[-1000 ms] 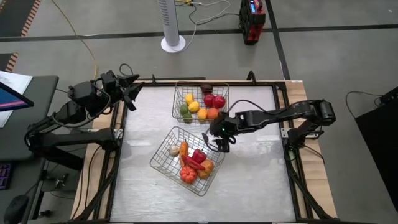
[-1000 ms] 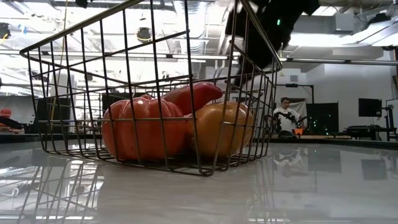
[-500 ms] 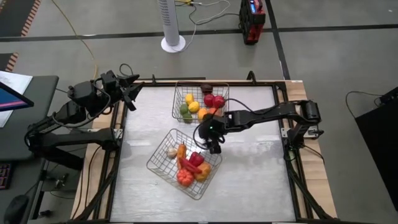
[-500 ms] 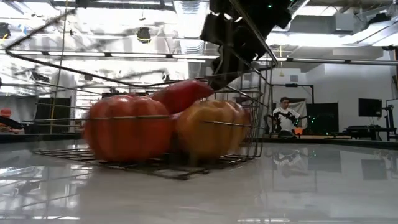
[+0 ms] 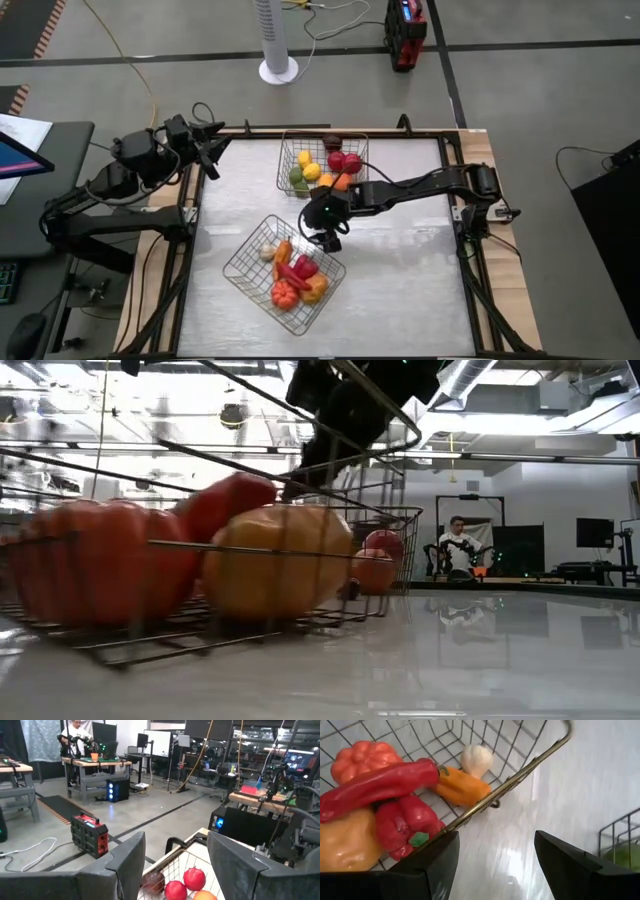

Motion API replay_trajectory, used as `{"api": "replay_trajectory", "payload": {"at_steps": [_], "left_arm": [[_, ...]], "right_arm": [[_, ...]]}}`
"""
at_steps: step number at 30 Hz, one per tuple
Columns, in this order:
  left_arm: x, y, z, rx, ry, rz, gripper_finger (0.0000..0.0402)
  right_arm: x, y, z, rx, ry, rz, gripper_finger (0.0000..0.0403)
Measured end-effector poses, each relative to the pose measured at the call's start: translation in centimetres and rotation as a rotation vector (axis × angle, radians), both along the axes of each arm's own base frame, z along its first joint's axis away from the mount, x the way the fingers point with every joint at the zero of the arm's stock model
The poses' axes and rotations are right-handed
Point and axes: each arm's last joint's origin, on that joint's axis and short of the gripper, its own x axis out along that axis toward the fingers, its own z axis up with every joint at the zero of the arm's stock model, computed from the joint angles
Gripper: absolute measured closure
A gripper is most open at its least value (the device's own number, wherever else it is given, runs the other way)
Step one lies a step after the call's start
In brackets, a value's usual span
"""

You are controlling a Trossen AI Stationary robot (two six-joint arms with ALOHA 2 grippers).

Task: Sort produce into baskets
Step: Put the dark purple eggplant vegetable into the bottom wire basket

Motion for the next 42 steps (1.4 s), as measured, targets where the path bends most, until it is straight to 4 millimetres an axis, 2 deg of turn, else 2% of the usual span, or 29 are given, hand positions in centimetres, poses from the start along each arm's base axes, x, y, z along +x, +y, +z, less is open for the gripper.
{"api": "replay_trajectory", "payload": {"at_steps": [7, 12, 15, 18, 24, 26, 28, 34, 42], "left_arm": [[0.0, 0.0, 0.0, 0.001, 0.0, -0.001, 0.02], [-0.1, -0.2, 0.0, -0.042, -0.026, -0.042, 0.02], [-0.1, -0.2, -0.3, -0.066, -0.012, -0.074, 0.02], [0.0, -0.3, -0.5, -0.085, 0.009, -0.088, 0.02], [-0.1, -0.3, -0.6, -0.102, 0.006, -0.087, 0.02], [-0.2, -0.3, -0.6, -0.101, 0.004, -0.087, 0.02], [-0.2, -0.4, -0.6, -0.1, 0.002, -0.088, 0.02], [-0.7, -0.5, -0.5, -0.099, -0.013, -0.087, 0.02], [-0.9, -0.6, -0.7, -0.113, 0.004, -0.084, 0.02]], "right_arm": [[0.3, -0.4, 0.7, 0.04, -0.022, -0.051, 0.0117], [-0.6, -1.0, -0.1, 0.07, 0.107, -0.112, 0.0117], [-1.4, -0.6, -0.7, 0.047, 0.207, -0.147, 0.0117], [-2.2, 0.1, -1.8, 0.019, 0.275, -0.249, 0.0117], [-3.9, 0.8, -5.2, 0.185, 0.333, -0.494, 0.0117], [-4.5, 1.2, -6.2, 0.221, 0.312, -0.55, 0.0118], [-4.7, 1.6, -6.3, 0.245, 0.239, -0.604, 0.0118], [-5.7, 2.6, -6.5, 0.159, 0.048, -0.76, 0.0118], [-6.4, 1.8, -8.6, 0.219, -0.103, -0.922, 0.0118]]}}
